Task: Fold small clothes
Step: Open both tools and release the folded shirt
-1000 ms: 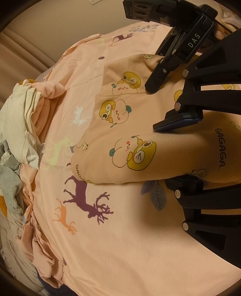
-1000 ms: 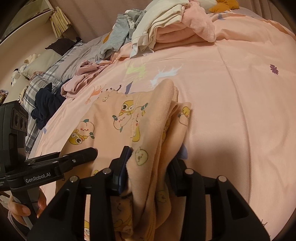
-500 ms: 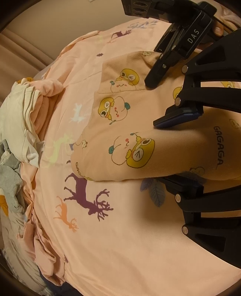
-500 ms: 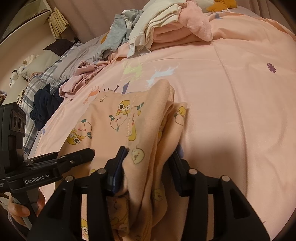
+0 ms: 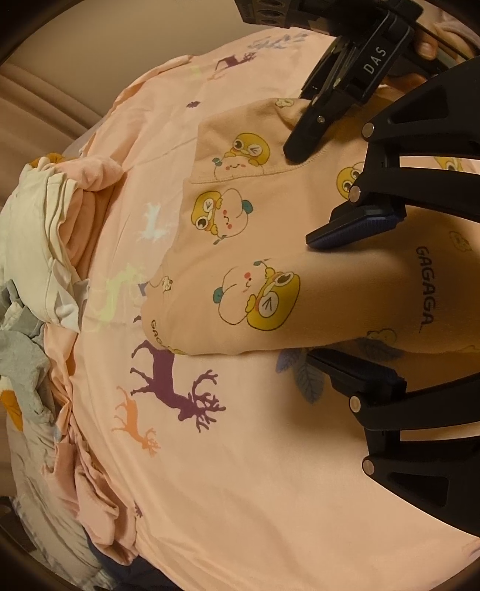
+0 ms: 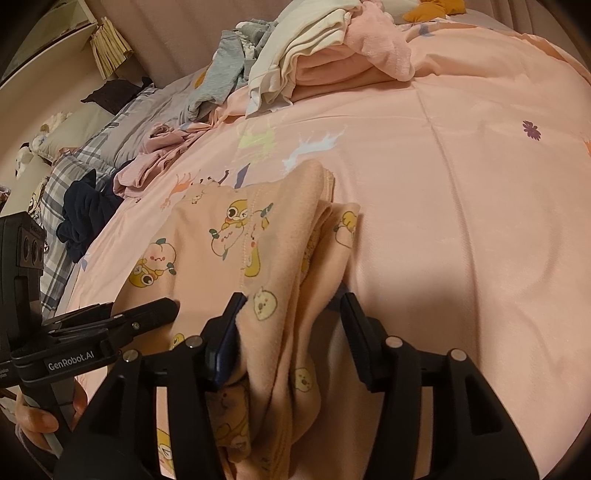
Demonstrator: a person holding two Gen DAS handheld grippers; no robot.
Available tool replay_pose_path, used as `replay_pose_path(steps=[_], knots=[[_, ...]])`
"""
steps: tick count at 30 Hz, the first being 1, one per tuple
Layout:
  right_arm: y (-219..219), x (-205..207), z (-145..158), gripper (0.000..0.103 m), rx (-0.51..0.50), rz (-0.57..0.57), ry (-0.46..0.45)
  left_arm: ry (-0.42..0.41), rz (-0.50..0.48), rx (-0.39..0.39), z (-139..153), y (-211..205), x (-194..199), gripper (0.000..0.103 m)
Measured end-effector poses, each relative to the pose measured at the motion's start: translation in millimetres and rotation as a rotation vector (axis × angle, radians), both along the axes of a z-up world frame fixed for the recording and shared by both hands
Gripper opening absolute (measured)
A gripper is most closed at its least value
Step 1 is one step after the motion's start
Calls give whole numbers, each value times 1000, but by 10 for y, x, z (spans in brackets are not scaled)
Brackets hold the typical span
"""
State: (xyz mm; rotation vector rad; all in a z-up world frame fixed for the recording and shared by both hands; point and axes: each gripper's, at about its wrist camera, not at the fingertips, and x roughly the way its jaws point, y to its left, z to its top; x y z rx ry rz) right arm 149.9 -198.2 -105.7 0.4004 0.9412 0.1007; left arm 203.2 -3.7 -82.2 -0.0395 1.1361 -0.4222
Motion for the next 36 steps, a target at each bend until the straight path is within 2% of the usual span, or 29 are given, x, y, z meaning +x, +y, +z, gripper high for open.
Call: replay_pose_path(steps=[36], knots=[[-118,-236,52,57,-7,-55,10,-16,6,35,63,107,-228,55]])
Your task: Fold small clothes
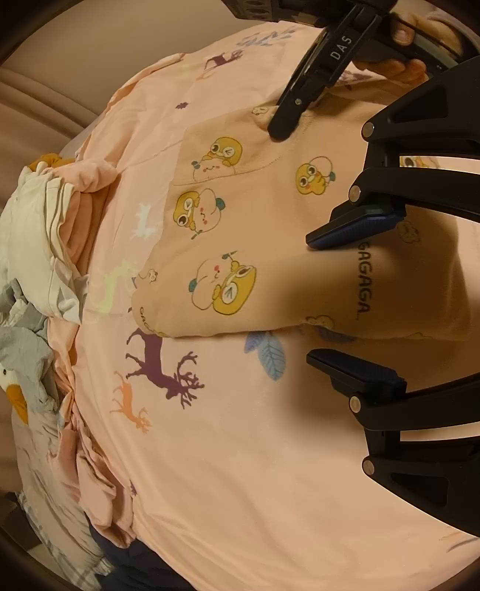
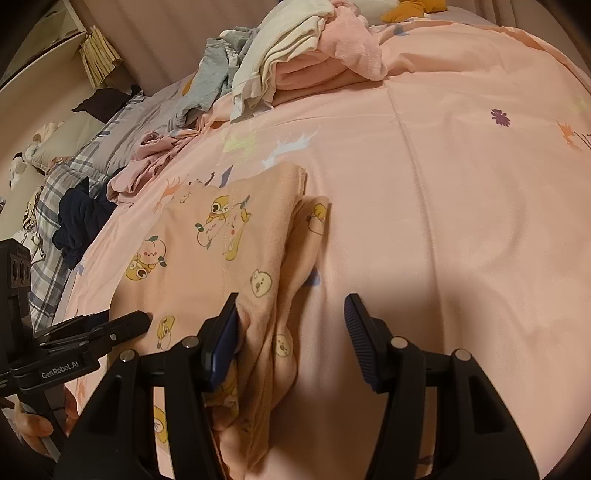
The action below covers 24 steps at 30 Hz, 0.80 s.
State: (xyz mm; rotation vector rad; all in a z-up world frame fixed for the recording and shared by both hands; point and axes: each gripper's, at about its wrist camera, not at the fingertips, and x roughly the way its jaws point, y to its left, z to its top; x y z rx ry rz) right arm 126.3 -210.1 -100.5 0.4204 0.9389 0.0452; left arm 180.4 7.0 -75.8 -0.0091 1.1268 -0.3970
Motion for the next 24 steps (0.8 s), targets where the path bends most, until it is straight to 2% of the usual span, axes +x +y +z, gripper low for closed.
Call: replay_pose_path(steps=[24], knots=[[-94,-288,25,57,-38,-39,23,-2,20,13,20,120,-258,55]])
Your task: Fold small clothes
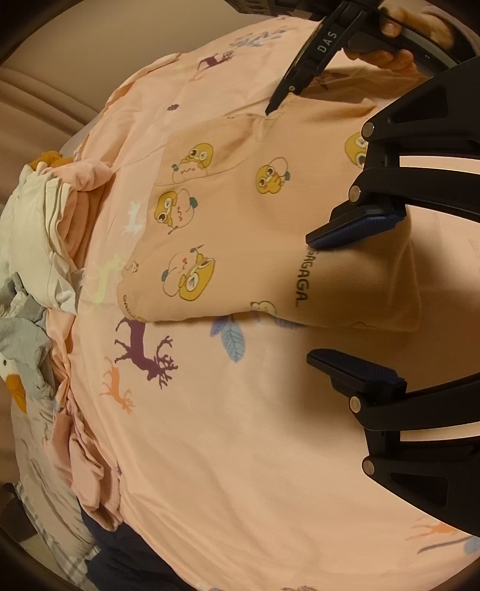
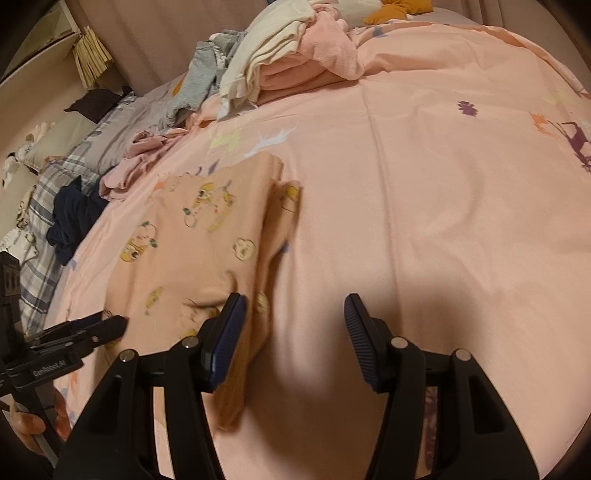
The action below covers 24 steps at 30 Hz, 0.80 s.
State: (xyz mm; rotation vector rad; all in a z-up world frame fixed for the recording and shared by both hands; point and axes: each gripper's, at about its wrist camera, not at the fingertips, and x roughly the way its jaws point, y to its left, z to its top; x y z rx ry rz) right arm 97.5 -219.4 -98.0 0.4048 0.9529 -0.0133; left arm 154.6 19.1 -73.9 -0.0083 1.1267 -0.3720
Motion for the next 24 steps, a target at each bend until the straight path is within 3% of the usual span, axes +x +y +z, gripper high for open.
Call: replay_pose_path(steps=[19,24], knots=[[234,-565,165,56,-169,22,8,-14,-30,84,51,78,-535,55],[337,-733,262,65,-208,14,-6,11,-42,110,11,118,-694,55]])
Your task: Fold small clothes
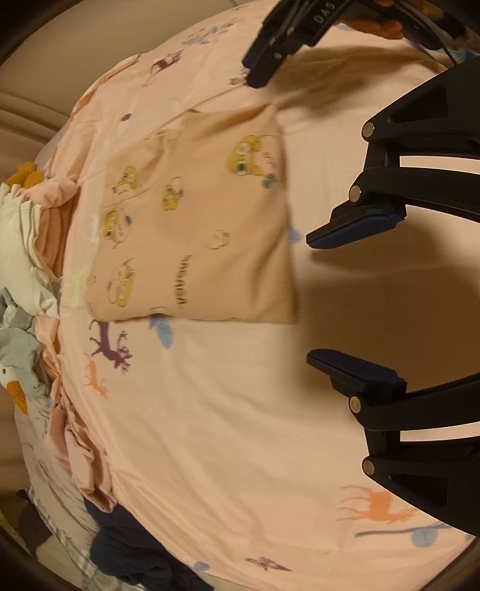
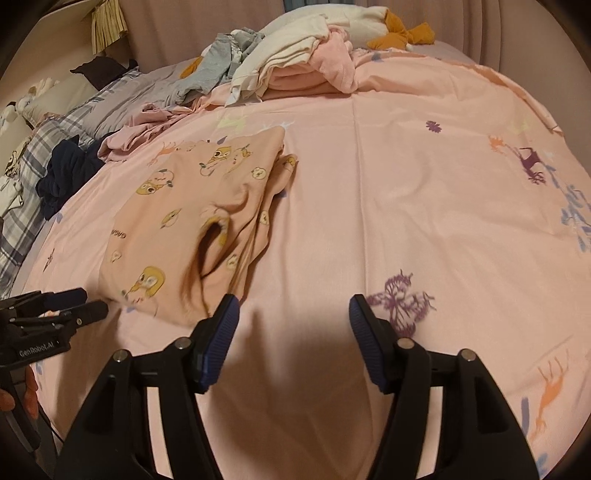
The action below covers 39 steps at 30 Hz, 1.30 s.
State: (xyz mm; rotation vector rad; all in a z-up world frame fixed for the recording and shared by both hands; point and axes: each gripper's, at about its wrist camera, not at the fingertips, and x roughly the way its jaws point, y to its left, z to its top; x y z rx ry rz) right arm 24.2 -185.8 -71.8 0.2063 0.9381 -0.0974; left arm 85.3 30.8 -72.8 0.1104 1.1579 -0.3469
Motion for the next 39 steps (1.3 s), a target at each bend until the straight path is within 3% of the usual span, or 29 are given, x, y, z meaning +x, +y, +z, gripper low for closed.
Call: replay_pose_path(steps=[6,8,9,15,17,19,29,39], knots=[[132,-192,161,69,-29,1,-31,-8,10,32,34,40,-159,56],[187,-259,228,81,-46,4,-46,-10,13,31,67,53,-206,59],[206,-280,252,83,-52,3,-53,-15,18,34,88,62,-229,66],[311,-430,429,88,-83,9,-99,-67,37,32,257,106,-376,70],[342,-461,472,90,-90,10,-107,-83,52,41,309,130,-415,75],[364,-497,523,91,-97,10,-119,-110,68,71,365,150,-454,87],[490,-662,706,103,-114,17,-153,-134,85,77,536,209,-608,92],[538,-731,788,103,-105,10,-162,-165,97,60,670,197,-734,96]])
